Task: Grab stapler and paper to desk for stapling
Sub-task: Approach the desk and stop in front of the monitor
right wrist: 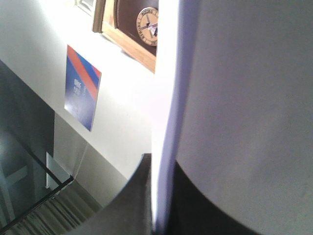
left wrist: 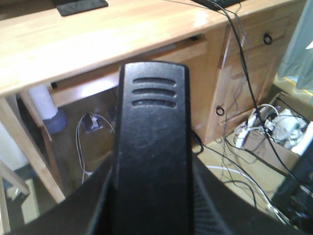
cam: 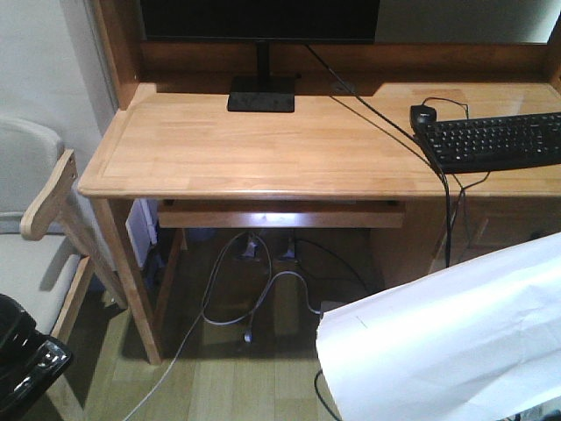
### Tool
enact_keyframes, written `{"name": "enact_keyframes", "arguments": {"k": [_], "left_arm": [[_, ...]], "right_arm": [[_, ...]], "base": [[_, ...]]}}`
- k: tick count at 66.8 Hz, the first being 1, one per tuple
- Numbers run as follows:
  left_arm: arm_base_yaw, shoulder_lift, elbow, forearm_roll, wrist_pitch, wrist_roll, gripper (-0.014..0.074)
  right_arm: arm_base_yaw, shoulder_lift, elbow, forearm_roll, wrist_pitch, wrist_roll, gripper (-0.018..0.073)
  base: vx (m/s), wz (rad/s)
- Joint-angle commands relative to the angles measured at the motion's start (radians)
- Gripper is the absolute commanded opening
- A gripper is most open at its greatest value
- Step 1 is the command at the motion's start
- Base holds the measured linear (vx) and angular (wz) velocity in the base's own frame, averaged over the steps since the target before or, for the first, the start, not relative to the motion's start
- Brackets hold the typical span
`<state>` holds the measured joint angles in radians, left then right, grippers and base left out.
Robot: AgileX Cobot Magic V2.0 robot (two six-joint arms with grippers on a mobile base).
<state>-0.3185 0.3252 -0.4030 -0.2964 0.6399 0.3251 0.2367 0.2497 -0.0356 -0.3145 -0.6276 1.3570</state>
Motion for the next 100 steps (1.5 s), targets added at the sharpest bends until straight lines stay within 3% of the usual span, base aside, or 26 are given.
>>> {"name": "enact_keyframes", "arguments": {"k": [1,100], "left_arm": [[-0.003,0.006,-0.035,-0.023,-0.1,-0.002,-0.0007],[-0.003,0.006,-0.035,-0.023,-0.1,-0.002,-0.0007]], "right_arm": [[0.001,0.008,-0.025,0.001,-0.066,-0.011,-0.0002],[0.001,0.008,-0.025,0.001,-0.064,-0.011,-0.0002]], "base": [[0.3,-0.04],[0.2,-0.02]]}}
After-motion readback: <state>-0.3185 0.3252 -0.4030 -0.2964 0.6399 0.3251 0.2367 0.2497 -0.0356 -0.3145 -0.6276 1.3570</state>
